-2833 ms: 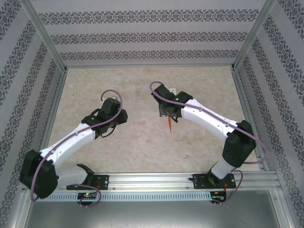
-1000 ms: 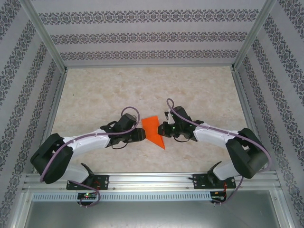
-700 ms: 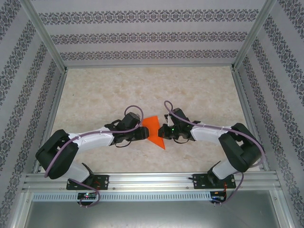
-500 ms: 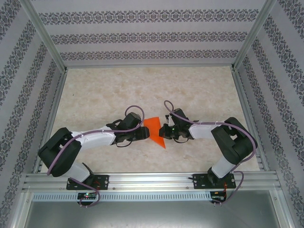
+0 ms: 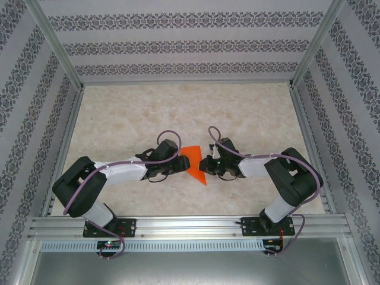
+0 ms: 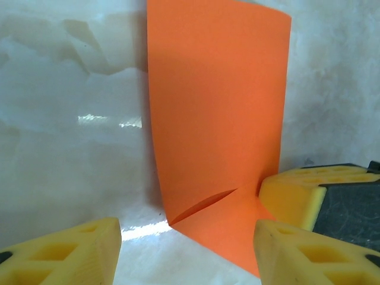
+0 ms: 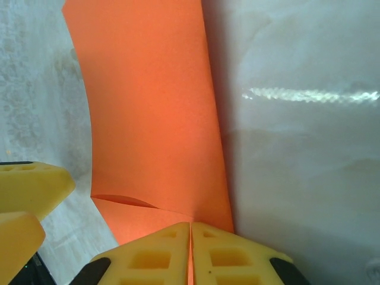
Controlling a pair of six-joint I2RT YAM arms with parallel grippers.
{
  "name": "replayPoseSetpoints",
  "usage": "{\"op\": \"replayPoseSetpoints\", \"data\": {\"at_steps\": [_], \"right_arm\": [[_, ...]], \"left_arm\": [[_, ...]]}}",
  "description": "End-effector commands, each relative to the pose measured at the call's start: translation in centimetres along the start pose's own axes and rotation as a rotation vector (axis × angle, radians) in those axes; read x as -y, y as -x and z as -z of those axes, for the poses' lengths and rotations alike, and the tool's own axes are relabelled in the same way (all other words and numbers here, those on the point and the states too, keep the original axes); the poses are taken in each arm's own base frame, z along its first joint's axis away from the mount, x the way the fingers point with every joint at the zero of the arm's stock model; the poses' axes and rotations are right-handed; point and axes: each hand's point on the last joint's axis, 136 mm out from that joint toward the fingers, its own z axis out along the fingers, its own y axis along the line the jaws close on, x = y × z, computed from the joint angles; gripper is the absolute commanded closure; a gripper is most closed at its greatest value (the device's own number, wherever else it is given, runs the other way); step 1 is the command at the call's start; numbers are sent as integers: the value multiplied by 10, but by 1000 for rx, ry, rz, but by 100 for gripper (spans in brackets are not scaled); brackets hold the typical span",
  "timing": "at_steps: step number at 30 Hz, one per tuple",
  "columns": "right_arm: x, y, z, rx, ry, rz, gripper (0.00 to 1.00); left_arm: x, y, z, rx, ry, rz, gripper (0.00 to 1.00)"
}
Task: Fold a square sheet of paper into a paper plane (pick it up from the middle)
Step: Turn over the paper at the center of the table, then fold the wing for the fifth time at the center of the table.
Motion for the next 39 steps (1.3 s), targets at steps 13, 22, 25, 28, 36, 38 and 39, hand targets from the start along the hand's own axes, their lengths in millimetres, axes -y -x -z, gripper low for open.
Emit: {"op": "replayPoseSetpoints", "data": {"at_steps": [13,22,25,28,36,38,39], "right_arm": [[27,4,-2,81,-46,-112,90],[29,4,-7,78,-55,-144,90],[29,5,-8,78,-60,-143,90],[28,6,-6,81,-57,-137,90],[28,5,-1,97,-56,-128,89],[28,5,0,99,-50,-129,89],[26,6,0,98,-44,-126,89]], "left_arm": [[22,4,-23,-4,-95,54,42],[41,9,-26,-8,-193,44,45],[38,7,-29,-13,-192,57,47],[41,4,-30,-25,-225,71,48],[45,7,-25,-13,-233,72,52],[49,7,-25,-17,-254,63,53],[53,7,-25,-24,-274,58,53]]}}
